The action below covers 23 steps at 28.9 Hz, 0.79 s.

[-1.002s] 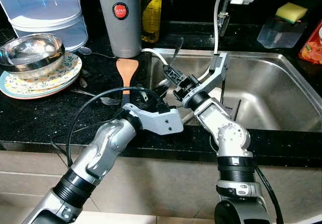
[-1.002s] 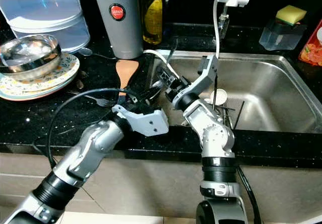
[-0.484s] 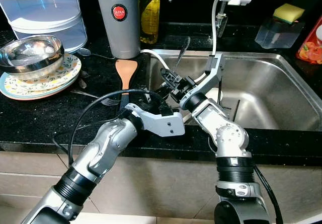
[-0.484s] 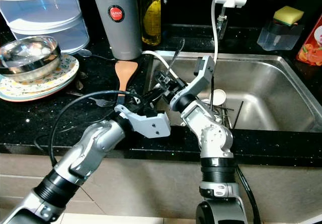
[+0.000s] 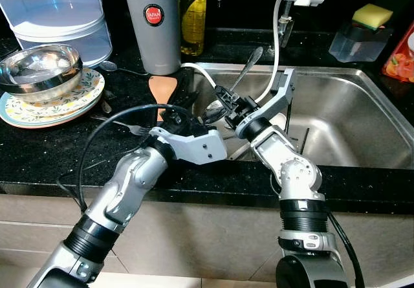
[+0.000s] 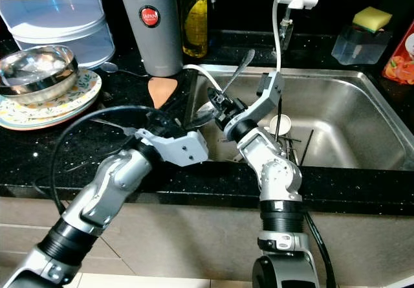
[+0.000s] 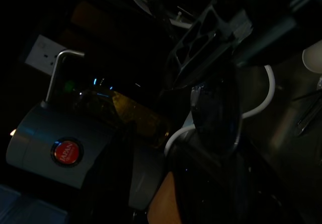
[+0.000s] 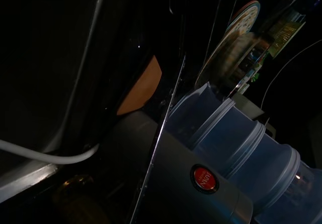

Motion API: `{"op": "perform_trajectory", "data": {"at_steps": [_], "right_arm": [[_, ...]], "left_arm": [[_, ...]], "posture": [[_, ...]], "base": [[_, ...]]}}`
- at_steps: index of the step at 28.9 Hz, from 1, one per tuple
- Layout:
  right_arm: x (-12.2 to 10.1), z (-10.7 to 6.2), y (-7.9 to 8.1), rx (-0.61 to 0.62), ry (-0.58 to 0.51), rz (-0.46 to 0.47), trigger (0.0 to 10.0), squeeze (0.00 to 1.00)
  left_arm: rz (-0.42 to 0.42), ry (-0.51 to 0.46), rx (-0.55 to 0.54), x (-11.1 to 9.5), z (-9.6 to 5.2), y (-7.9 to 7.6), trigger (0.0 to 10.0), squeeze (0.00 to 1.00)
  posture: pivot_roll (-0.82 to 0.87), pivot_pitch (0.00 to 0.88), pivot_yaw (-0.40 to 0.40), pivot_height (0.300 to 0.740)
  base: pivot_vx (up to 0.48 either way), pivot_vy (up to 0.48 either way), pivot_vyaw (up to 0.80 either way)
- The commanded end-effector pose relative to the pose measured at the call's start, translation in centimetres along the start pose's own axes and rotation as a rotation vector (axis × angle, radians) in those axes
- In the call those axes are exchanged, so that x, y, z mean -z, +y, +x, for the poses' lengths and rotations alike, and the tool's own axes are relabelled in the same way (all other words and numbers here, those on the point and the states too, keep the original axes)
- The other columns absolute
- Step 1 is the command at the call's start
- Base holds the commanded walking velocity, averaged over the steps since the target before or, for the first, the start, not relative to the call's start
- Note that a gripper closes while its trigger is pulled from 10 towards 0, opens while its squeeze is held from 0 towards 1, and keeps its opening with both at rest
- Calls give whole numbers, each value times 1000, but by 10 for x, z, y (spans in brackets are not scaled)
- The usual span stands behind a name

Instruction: Kitchen organization

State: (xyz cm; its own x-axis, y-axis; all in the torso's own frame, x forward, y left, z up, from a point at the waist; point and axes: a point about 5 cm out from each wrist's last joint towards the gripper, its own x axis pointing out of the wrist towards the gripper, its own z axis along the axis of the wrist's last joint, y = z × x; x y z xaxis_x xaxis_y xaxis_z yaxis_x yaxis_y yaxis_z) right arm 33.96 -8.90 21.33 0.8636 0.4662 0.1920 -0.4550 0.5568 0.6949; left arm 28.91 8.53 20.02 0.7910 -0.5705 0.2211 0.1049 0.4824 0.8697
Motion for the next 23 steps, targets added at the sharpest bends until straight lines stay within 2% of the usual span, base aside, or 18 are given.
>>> {"op": "perform_trajectory", "data": {"at_steps": [1,3,4,7,8,9,10,11,14,15,16,17,18,19,20,21,22,23], "right_arm": [[-3,1,-6,49,-21,-11,10000,0],[-7,2,-17,139,-39,-46,10000,0],[-9,3,-28,230,-43,-97,10000,0],[-5,2,-67,514,70,-265,10000,0],[-5,2,-67,514,70,-265,10000,0],[-2,1,-75,558,95,-274,10000,847],[-2,1,-75,558,95,-274,10000,847],[2,-1,-80,583,118,-236,10000,1000],[4,-3,-85,616,114,-171,10000,1000],[4,-5,-89,649,83,-94,10000,1000],[-5,-8,-93,690,1,-45,10000,0],[-16,-11,-95,717,-86,-27,10000,0],[-16,-11,-95,717,-86,-27,10000,0],[-28,-12,-94,714,-179,-23,10000,0],[-28,-12,-94,714,-179,-23,10000,0],[-38,-11,-91,692,-245,-35,10000,0],[-48,-7,-80,619,-291,-95,10000,0],[-48,-7,-80,619,-291,-95,10000,0]], "left_arm": [[-50,-7,-37,-4,-2,6,10000,0],[-107,20,-67,-3,-7,9,10000,0],[-133,44,-90,-1,-9,11,10000,0],[-180,98,-143,4,-13,15,10000,0],[-180,98,-143,4,-13,15,10000,0],[-187,107,-156,4,-14,16,10000,0],[-187,107,-156,4,-14,16,10000,0],[-193,115,-169,4,-15,17,10000,0],[-206,129,-191,3,-17,19,10000,0],[-220,141,-210,3,-19,21,10000,0],[-237,156,-232,4,-21,23,10000,0],[-260,174,-254,5,-25,26,10000,0],[-260,174,-254,5,-25,26,10000,0],[-292,199,-283,6,-28,29,10000,0],[-292,199,-283,6,-28,29,10000,0],[-323,223,-307,8,-31,32,10000,0],[-406,273,-353,14,-34,34,10000,0],[-406,273,-353,14,-34,34,10000,0]], "posture": [[211,0,-50,740],[224,0,-59,740],[233,0,-67,740],[253,1,-89,740],[253,1,-89,740],[253,1,-89,740],[253,1,-89,740],[267,6,-101,740],[277,14,-113,740],[281,21,-119,740],[285,30,-125,740],[289,40,-130,740],[289,40,-130,740],[290,50,-135,740],[290,50,-135,740],[289,60,-140,740],[287,68,-138,740],[287,68,-138,740]], "base": [[0,0,0],[0,0,0],[0,0,0],[0,0,0],[0,0,0],[0,0,0],[0,0,0],[0,0,0],[0,0,0],[0,0,0],[0,0,0],[0,0,0],[0,0,0],[0,0,0],[0,0,0],[0,0,0],[0,0,0],[0,0,0]]}}
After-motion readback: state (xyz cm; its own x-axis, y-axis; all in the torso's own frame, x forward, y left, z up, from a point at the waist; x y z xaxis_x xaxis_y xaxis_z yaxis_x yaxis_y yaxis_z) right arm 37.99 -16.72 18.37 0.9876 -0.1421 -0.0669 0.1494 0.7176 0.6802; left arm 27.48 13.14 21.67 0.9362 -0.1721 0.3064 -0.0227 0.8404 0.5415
